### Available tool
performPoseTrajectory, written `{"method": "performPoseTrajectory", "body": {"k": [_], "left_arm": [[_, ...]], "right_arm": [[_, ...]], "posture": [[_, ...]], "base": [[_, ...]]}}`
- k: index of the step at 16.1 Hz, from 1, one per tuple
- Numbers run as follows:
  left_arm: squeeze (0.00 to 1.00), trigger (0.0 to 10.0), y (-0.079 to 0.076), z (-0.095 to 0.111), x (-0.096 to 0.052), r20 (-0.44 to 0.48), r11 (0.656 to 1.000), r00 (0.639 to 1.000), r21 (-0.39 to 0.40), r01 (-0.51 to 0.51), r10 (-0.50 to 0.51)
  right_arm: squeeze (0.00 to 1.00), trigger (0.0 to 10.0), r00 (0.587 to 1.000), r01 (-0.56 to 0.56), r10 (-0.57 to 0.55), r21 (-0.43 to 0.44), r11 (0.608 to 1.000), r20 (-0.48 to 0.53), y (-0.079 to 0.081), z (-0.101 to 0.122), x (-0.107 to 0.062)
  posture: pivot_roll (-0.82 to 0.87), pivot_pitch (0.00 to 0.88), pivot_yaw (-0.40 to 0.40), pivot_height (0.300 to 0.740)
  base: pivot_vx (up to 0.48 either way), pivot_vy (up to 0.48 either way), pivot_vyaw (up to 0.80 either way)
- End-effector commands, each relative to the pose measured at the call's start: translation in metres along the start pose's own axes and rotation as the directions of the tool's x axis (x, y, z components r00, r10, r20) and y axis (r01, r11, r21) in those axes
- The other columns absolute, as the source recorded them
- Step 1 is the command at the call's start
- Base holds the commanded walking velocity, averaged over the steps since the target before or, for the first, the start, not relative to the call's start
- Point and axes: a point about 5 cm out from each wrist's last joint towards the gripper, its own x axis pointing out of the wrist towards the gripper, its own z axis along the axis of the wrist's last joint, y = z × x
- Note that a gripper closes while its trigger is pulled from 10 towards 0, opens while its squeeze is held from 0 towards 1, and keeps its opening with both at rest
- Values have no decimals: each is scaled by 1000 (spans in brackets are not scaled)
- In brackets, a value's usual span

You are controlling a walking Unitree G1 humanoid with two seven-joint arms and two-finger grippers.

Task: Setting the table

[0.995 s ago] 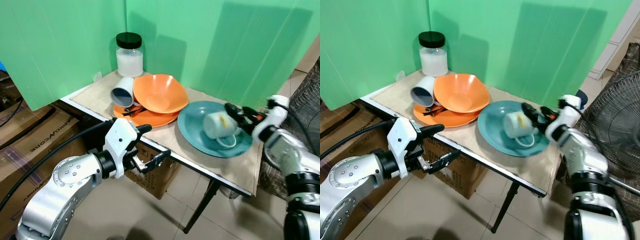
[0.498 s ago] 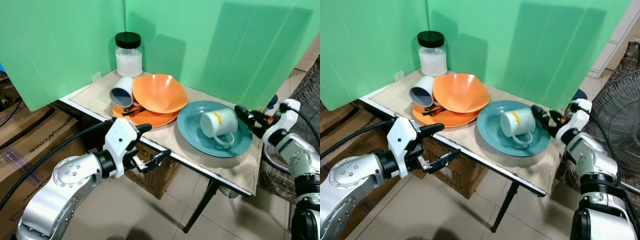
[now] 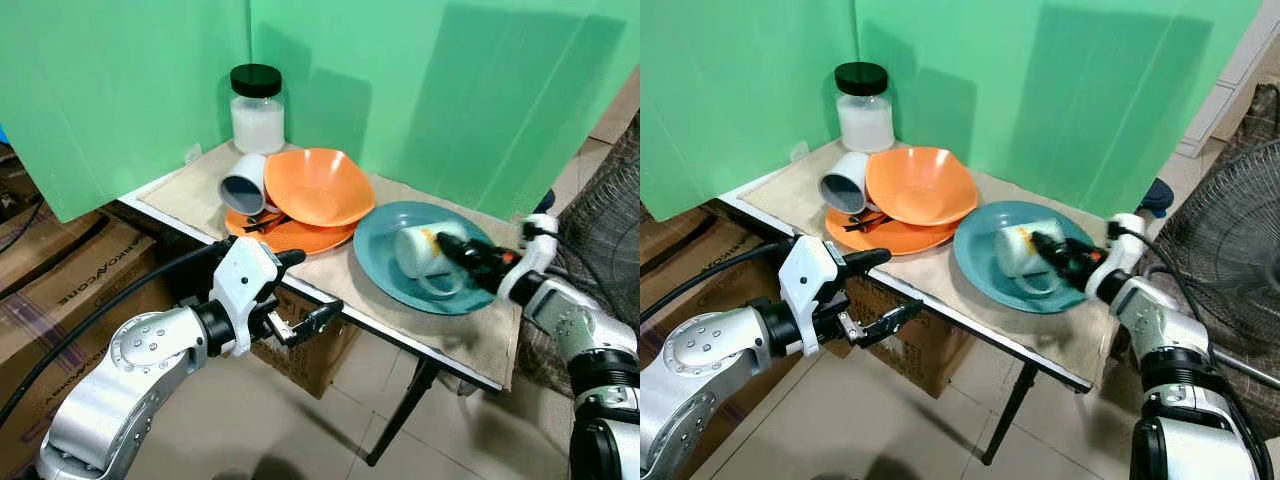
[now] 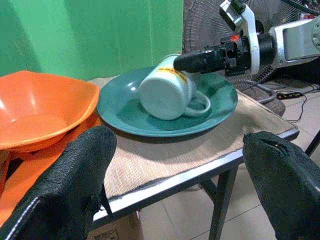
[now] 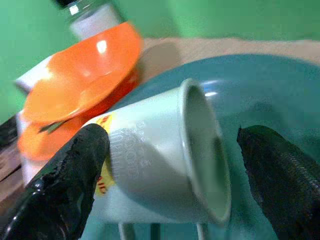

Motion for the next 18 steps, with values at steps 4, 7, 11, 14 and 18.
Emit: {"method": "performPoseTrajectory", "body": {"k": [4, 7, 11, 14, 18], "left_arm": [[0, 10000, 3, -1, 1, -5, 1000, 1000, 15, -14, 14], [0, 10000, 4, -1, 2, -4, 1000, 1000, 18, -9, 9], [0, 10000, 3, -2, 2, -5, 1000, 1000, 20, -10, 10], [0, 10000, 3, -2, 2, -3, 1000, 1000, 22, -15, 15], [0, 10000, 3, -2, 2, 0, 1000, 1000, 21, -18, 18]], "right_arm": [[0, 10000, 980, -196, 197, -103, 975, -1, 26, 24, -3], [0, 10000, 936, -351, 346, -184, 918, -60, 55, 31, -4], [0, 10000, 916, -400, 370, -282, 872, -156, 76, 30, -6], [0, 10000, 953, -303, 288, -348, 887, -96, 74, 38, -5], [0, 10000, 988, -79, 114, -291, 954, 105, 38, 64, -21]], "posture": [[102, 0, -78, 740], [100, 0, -76, 740], [98, 0, -79, 740], [100, 0, -84, 740], [94, 0, -79, 740]], "base": [[0, 0, 0], [0, 0, 0], [0, 0, 0], [0, 0, 0], [0, 0, 0]]}}
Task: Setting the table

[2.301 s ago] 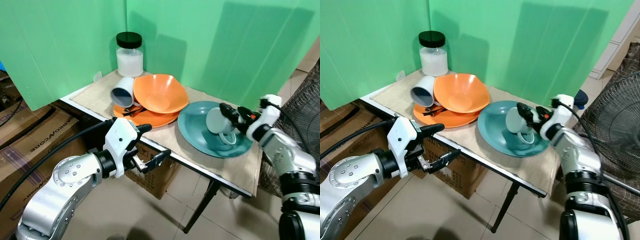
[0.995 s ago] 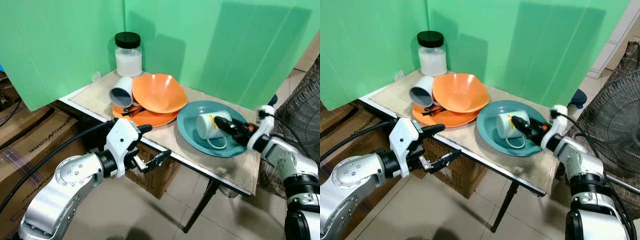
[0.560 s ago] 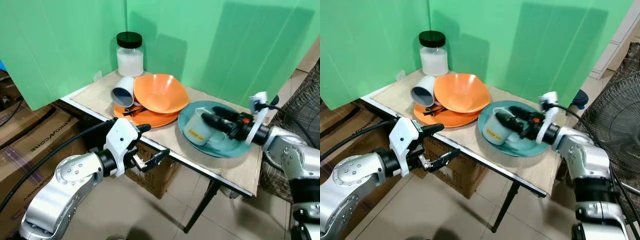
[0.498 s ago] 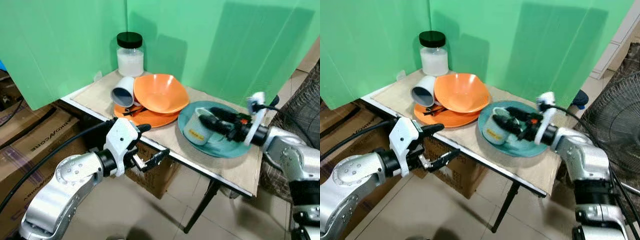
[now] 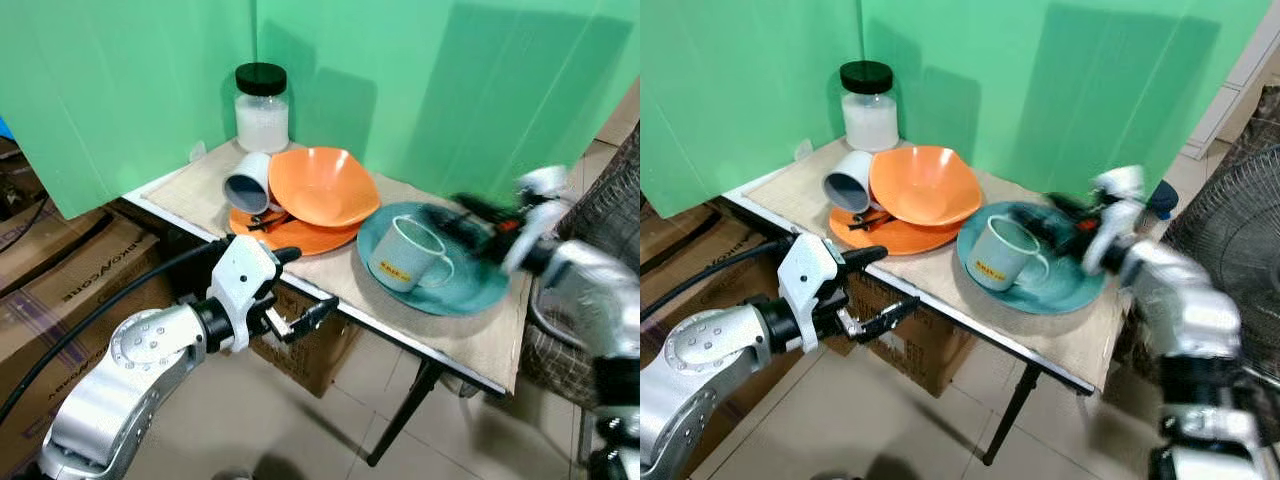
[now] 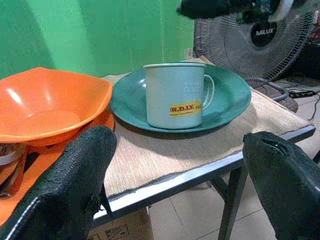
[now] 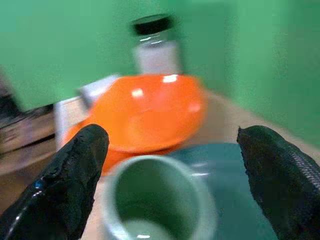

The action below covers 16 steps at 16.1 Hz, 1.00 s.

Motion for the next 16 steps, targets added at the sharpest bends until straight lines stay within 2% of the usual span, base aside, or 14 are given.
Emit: {"method": "performPoseTrajectory", "body": {"k": [1, 2, 3, 4, 5, 7, 9, 12, 14, 16], "left_arm": [[0, 10000, -1, 0, 2, 5, 1000, 1000, 3, 11, -11], [0, 10000, -1, 1, 2, 5, 1000, 1000, 3, 13, -13], [0, 10000, -1, 1, 3, 10, 1000, 1000, 3, 19, -19], [0, 10000, -1, 2, 4, 13, 1000, 1000, 1, 23, -23], [0, 10000, -2, 2, 5, 17, 1000, 999, -1, 30, -30], [0, 10000, -5, 2, 5, 20, 999, 999, -11, 48, -48], [0, 10000, -6, 2, 5, 19, 998, 998, -14, 56, -56], [0, 10000, -5, 2, 5, 18, 998, 998, -12, 56, -56], [0, 10000, -5, 3, 5, 18, 998, 998, -11, 55, -55], [0, 10000, -5, 2, 5, 17, 999, 998, -11, 53, -53]], "right_arm": [[0, 10000, 999, 34, -33, 7, 999, -14, -14, -6, -14], [0, 10000, 999, 26, -26, 13, 1000, -31, -16, -10, -17], [114, 10000, 997, 6, -2, 41, 999, -84, -20, -25, -26], [94, 10000, 993, 14, -8, 48, 999, -119, -22, -35, -30], [0, 10000, 991, 22, -13, 60, 998, -133, -24, -42, -33], [0, 10000, 986, 62, -48, 79, 995, -162, -28, -58, -34], [0, 10000, 981, 96, -82, 68, 993, -178, -30, -67, -30], [0, 10000, 971, 167, -168, -18, 986, -172, -31, -75, -16], [0, 10000, 978, 160, -158, 3, 987, -137, -29, -76, -9], [0, 10000, 986, 107, -103, 30, 994, -130, -25, -79, -6]], "posture": [[92, 0, -77, 740], [91, 0, -76, 740], [89, 0, -76, 740], [90, 0, -75, 740], [90, 0, -75, 740], [91, 0, -73, 740], [90, 0, -71, 740], [91, 0, -70, 740], [97, 0, -72, 740], [97, 0, -72, 740]], "base": [[0, 0, 0], [0, 0, 0], [0, 0, 0], [0, 0, 0], [0, 0, 0], [0, 0, 0], [0, 0, 0], [0, 0, 0], [0, 0, 0], [0, 0, 0]]}}
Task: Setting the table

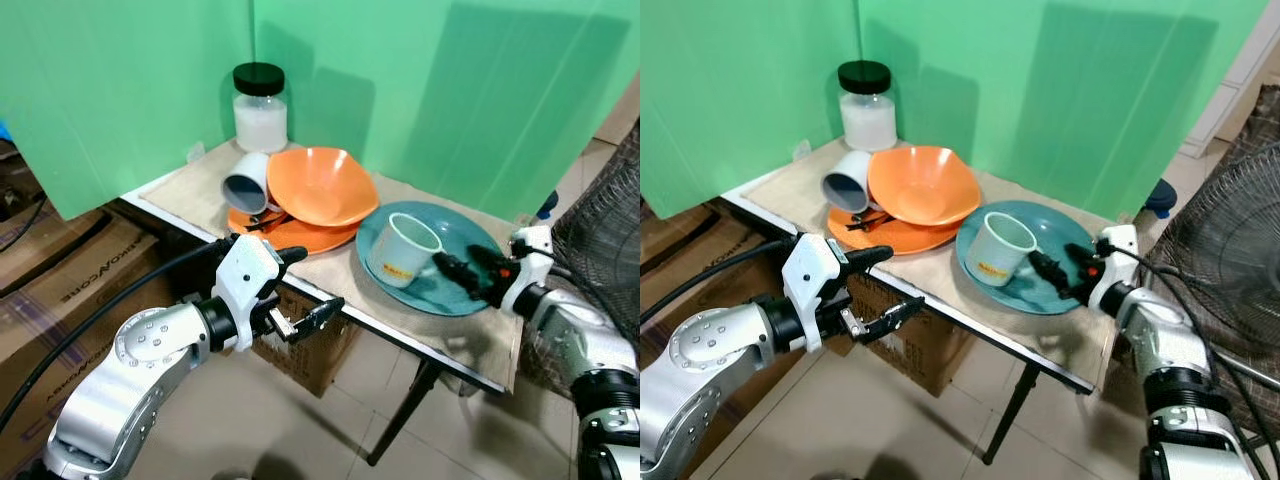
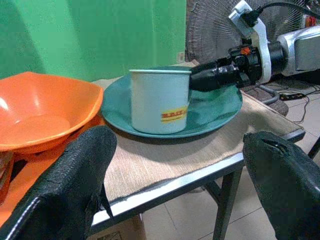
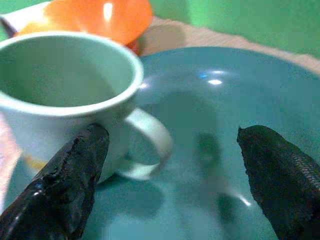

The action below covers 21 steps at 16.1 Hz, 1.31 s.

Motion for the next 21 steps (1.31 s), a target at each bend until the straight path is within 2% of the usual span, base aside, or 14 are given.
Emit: {"method": "performPoseTrajectory", "body": {"k": [1, 6, 8, 10, 12, 15, 19, 20, 21], "left_arm": [[0, 10000, -3, 1, 1, 2, 1000, 1000, -2, 19, -19], [0, 10000, -3, 1, 2, 3, 1000, 1000, -1, 20, -20], [0, 10000, -3, 1, 1, 2, 1000, 1000, -2, 22, -22], [0, 10000, -3, 2, 2, 4, 1000, 1000, -1, 23, -23], [0, 10000, -2, 2, 3, 5, 1000, 1000, 1, 22, -22], [0, 10000, -1, 2, 3, 4, 1000, 1000, 5, 17, -17], [0, 10000, -2, 2, 3, 4, 1000, 1000, 6, 17, -17], [0, 10000, -2, 2, 3, 3, 1000, 1000, 6, 18, -18], [0, 10000, -2, 2, 2, 2, 1000, 1000, 6, 19, -19]], "right_arm": [[0, 10000, 1000, -31, 31, -19, 999, 7, 1, 2, 0], [0, 10000, 987, -162, 162, -26, 987, -3, 11, -4, 0], [0, 10000, 952, -307, 306, -26, 951, -25, 22, -7, -9], [0, 10000, 934, -356, 355, -20, 934, -41, 25, -10, -15], [0, 10000, 939, -342, 342, -20, 939, -28, 24, -9, -15], [0, 10000, 978, -205, 205, -13, 979, -29, 19, -7, -6], [0, 10000, 988, -152, 154, 45, 987, -29, 22, -14, 3], [0, 8510, 989, -145, 146, 52, 988, -34, 22, -15, 3], [0, 1843, 989, -141, 143, 59, 988, -37, 23, -17, 4]], "posture": [[104, 0, -78, 740], [100, 0, -77, 740], [97, 0, -74, 740], [95, 0, -73, 740], [93, 0, -72, 740], [93, 0, -71, 740], [97, 0, -71, 740], [97, 0, -71, 740], [97, 0, -71, 740]], "base": [[0, 0, 0], [0, 0, 0], [0, 0, 0], [0, 0, 0], [0, 0, 0], [0, 0, 0], [0, 0, 0], [0, 0, 0], [0, 0, 0]]}}
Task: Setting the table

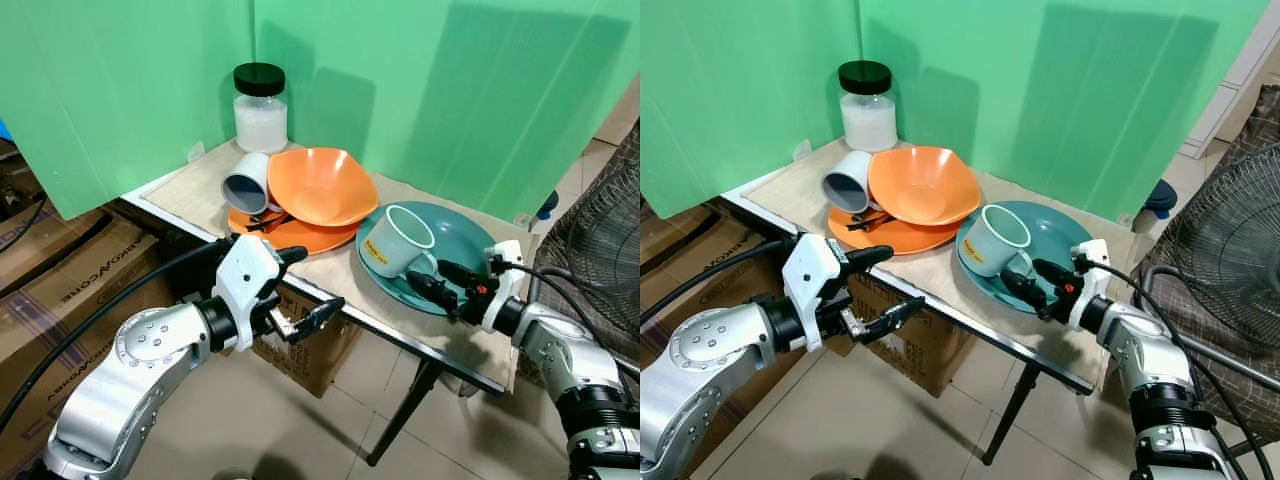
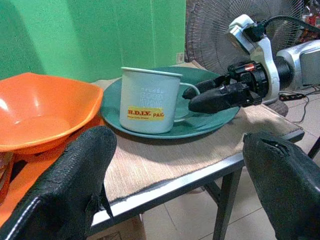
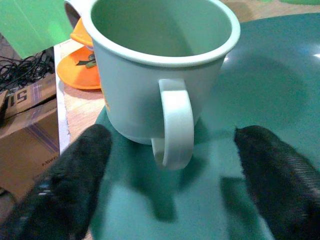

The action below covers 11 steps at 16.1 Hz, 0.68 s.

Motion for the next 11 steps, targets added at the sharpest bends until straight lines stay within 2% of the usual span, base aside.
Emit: {"method": "performPoseTrajectory", "body": {"k": [1, 11], "left_arm": [[0, 10000, -2, 1, 2, 1, 1000, 1000, 4, 20, -20], [0, 10000, -5, -1, 2, -17, 999, 999, 12, 45, -45]], "right_arm": [[0, 0, 1000, 22, -21, 14, 1000, -7, -3, -1, -1], [0, 0, 998, 61, -61, 39, 997, -4, -5, -2, 6]], "posture": [[97, 0, -71, 740], [100, 0, -73, 740]], "base": [[0, 0, 0], [0, 0, 0]]}}
